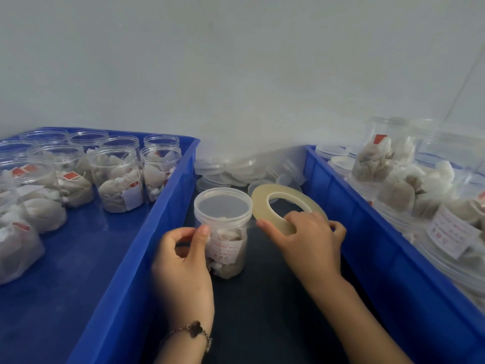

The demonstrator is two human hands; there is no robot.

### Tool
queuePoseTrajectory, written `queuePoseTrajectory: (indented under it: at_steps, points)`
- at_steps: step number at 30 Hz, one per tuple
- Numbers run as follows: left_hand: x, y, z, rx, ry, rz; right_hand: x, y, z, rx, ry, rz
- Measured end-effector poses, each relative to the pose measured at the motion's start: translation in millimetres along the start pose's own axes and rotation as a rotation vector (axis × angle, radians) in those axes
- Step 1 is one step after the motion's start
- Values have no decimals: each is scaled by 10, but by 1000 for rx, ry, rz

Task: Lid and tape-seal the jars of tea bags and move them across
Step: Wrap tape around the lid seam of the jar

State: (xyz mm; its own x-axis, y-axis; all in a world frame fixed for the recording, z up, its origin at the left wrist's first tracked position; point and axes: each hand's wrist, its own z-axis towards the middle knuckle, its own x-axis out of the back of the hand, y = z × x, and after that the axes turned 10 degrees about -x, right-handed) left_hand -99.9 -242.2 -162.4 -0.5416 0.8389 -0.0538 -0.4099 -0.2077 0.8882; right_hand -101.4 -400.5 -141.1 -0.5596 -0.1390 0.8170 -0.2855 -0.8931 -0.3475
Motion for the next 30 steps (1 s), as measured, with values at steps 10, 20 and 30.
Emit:
queuePoseTrajectory:
  at_steps: [10,20,30]
  points:
    - [-11,-129,85,281,2,-260,-9,37,-27,3,-20,10]
    - [-95,-77,59,240,-265,-372,-1,29,-15,-5,-28,32]
    - [5,-107,53,62,-367,-165,-1,116,-21,-36,-64,148]
